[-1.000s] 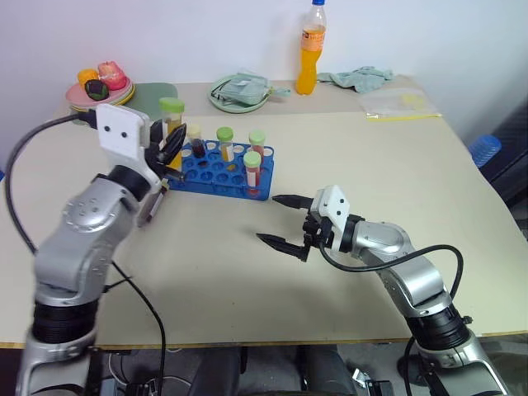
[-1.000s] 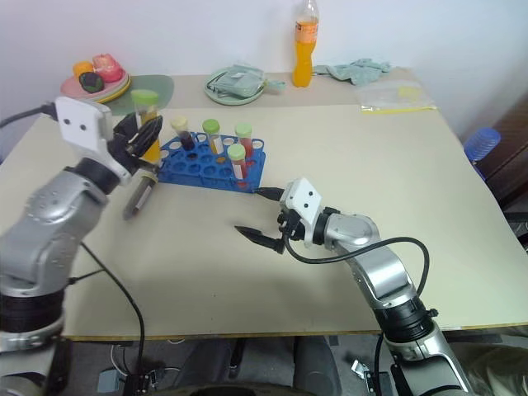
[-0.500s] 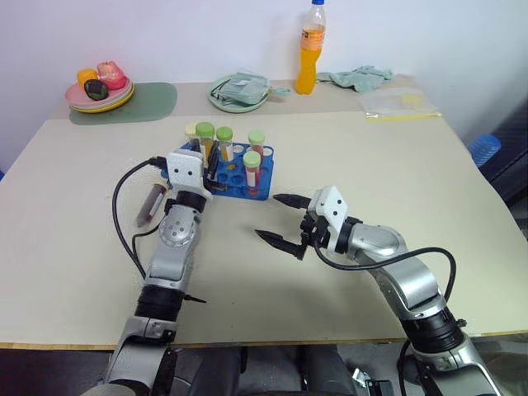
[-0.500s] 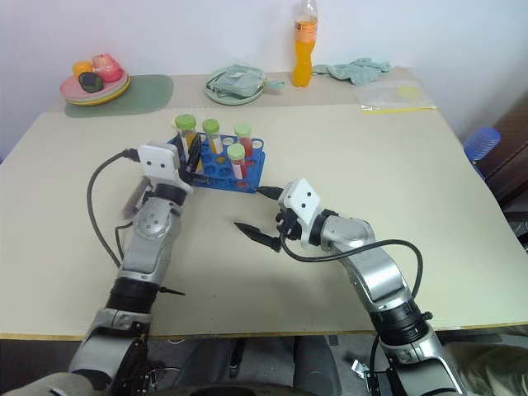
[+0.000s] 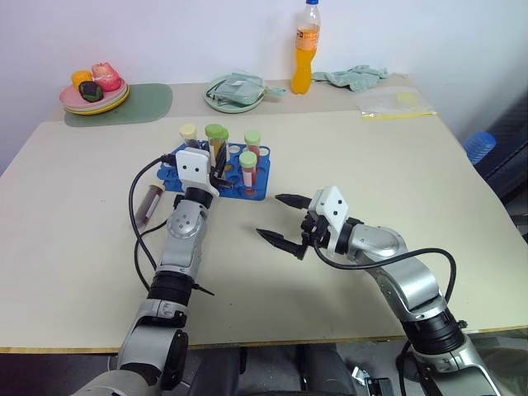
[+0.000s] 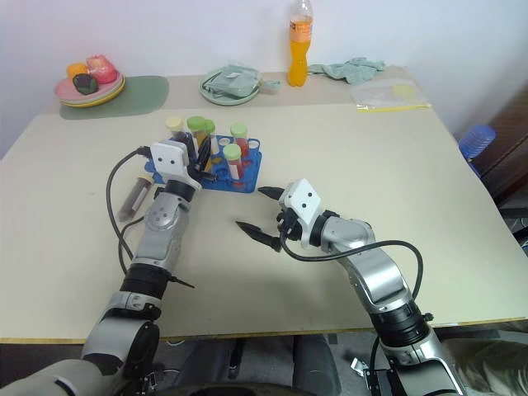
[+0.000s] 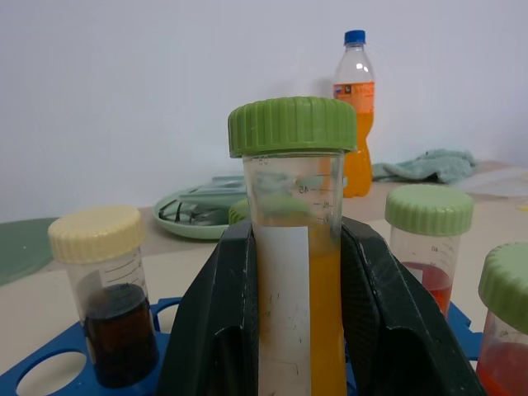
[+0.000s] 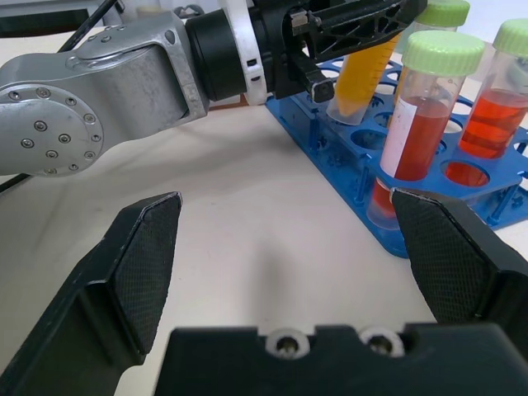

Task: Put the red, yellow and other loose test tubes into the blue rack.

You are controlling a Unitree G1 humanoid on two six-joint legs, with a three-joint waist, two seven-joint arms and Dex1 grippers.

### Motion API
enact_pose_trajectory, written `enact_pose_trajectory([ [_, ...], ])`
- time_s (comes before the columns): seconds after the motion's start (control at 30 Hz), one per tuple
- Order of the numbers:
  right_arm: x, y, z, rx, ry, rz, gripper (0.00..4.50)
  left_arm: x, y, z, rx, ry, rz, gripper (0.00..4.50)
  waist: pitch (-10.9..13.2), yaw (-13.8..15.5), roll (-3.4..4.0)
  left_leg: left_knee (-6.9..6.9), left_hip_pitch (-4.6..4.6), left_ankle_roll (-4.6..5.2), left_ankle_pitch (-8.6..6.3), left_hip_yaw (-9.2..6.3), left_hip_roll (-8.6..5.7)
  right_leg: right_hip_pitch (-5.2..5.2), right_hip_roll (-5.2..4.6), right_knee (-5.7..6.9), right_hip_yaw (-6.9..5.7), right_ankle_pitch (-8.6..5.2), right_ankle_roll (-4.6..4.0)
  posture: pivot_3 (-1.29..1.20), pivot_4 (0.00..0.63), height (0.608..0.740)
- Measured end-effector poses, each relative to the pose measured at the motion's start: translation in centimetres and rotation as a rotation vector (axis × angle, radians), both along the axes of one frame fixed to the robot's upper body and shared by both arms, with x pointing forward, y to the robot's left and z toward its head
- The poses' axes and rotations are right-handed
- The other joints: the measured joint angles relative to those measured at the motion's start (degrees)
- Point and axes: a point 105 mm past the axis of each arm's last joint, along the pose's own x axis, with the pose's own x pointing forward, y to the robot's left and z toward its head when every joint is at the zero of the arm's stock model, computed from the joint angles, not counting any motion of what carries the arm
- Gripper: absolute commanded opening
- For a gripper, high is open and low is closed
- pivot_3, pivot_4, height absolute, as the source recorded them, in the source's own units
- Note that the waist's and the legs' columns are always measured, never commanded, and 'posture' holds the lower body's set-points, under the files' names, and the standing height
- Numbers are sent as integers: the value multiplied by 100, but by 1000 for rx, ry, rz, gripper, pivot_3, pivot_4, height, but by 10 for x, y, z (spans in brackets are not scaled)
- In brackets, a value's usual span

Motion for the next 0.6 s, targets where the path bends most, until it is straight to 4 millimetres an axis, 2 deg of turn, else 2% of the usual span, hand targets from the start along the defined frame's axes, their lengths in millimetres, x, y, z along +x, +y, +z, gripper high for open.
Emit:
enact_pose_trajectory([
  [0.5,2,-1,1,2,-3,-23,4500,4,-2,-13,40,-29,-4,736,-1,11,-1,4,0,0,0,-3,-2,4,0,1,-3,0,0,0,150,740],
  [0.53,2,-1,1,2,-3,-25,4500,4,-2,-14,36,-28,-5,1792,-1,11,-1,4,0,0,0,-3,-2,4,0,1,-3,0,0,0,150,740],
  [0.57,2,-1,1,2,-3,-27,4500,4,-2,-14,29,-28,-5,2150,-1,10,-1,4,0,0,0,-4,-2,4,0,1,-3,0,0,0,150,740],
  [0.6,2,-1,1,3,-4,-28,4500,4,-2,-13,20,-27,-4,2743,-1,7,-1,4,0,0,0,-3,-2,4,0,1,-3,0,0,0,150,740],
])
